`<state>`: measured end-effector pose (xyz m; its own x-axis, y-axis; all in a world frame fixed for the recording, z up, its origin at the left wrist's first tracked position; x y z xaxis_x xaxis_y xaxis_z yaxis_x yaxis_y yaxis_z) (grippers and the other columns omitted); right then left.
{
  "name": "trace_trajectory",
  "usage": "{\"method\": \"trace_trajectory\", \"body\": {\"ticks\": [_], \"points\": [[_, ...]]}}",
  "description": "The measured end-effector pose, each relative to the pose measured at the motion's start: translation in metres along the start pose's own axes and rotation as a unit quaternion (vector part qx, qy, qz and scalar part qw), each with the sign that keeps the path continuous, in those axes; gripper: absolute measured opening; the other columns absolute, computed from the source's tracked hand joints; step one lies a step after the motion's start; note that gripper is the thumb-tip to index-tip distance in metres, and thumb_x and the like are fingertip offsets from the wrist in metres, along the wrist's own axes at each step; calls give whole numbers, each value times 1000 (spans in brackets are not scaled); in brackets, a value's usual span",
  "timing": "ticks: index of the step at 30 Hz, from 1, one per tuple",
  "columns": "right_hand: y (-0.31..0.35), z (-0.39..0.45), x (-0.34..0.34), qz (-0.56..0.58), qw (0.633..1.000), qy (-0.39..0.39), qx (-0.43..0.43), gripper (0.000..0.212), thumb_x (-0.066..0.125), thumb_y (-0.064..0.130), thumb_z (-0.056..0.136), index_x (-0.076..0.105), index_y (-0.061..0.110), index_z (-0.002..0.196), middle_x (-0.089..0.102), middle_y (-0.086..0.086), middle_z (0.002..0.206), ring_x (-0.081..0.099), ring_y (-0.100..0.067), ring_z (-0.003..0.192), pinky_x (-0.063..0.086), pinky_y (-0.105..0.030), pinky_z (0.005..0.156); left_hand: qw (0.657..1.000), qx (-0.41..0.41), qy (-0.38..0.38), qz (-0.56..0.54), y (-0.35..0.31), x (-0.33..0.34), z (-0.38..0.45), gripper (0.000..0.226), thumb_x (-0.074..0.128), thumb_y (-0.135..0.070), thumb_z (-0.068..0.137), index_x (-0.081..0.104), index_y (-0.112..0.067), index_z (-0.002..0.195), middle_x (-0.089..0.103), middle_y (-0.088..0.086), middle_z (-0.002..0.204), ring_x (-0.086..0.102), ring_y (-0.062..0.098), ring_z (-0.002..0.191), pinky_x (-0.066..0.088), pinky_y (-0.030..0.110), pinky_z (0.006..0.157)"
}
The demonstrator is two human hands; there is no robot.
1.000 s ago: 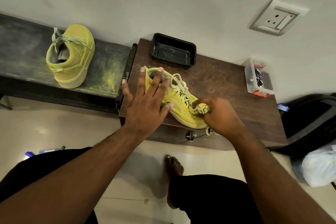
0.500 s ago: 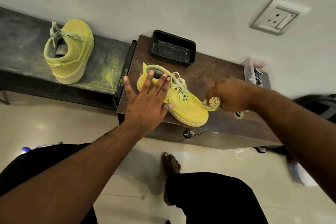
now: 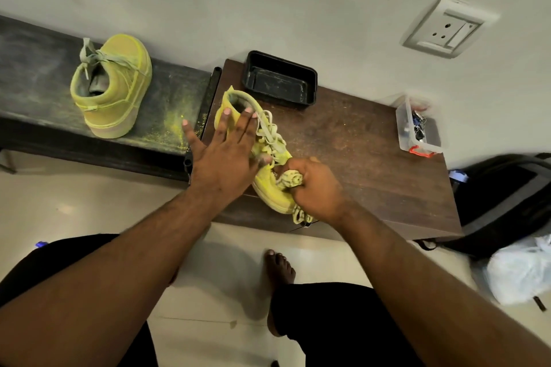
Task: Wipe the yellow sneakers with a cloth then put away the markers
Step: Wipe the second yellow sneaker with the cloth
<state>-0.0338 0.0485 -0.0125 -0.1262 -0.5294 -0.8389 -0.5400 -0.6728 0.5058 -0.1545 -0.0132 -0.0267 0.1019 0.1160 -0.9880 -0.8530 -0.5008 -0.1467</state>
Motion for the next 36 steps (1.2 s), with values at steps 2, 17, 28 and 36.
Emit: {"method": "trace_trajectory", "body": {"ticks": [2,17,28,36], "points": [[2,3,4,-44,999,26,-11,37,56,10,74,64,31,103,63,-6,99,55,-22,95,48,-35,83,1000,-4,-6,9,5,-1,1,74,11,-70,90,-9,-30,150,-12,-14,159,-12,19,147,-12,76,98],[50,-13,5,-228,943,139,-199,44,61,5,72,65,32,107,65,10,101,47,-15,99,39,-38,90,999,4,38,-28,8,0,6,87,22,-80,81,-11,-36,149,-14,-18,157,-25,27,143,-15,76,94],[-2,-41,-40,-257,936,201,-134,38,60,3,71,68,25,101,53,12,81,55,-18,92,36,-20,70,997,-11,57,-57,7,1,6,89,32,-77,82,-7,-36,150,-16,-21,156,-22,30,143,-10,80,92],[36,-15,-12,-254,953,30,-163,38,70,7,63,69,26,95,68,8,88,55,-19,91,37,-33,78,998,-16,32,-44,6,5,5,88,28,-77,82,-10,-35,149,-17,-19,157,-22,30,143,-11,79,92]]}}
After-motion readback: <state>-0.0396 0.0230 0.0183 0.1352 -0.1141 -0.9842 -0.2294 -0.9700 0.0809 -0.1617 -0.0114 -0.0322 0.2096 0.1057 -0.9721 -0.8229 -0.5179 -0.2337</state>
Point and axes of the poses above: each hand's wrist, its own z-axis towards the middle knuckle, its own x-axis out of the palm, y = z × x, the point moved 10 cm from there along z, towards the middle knuckle
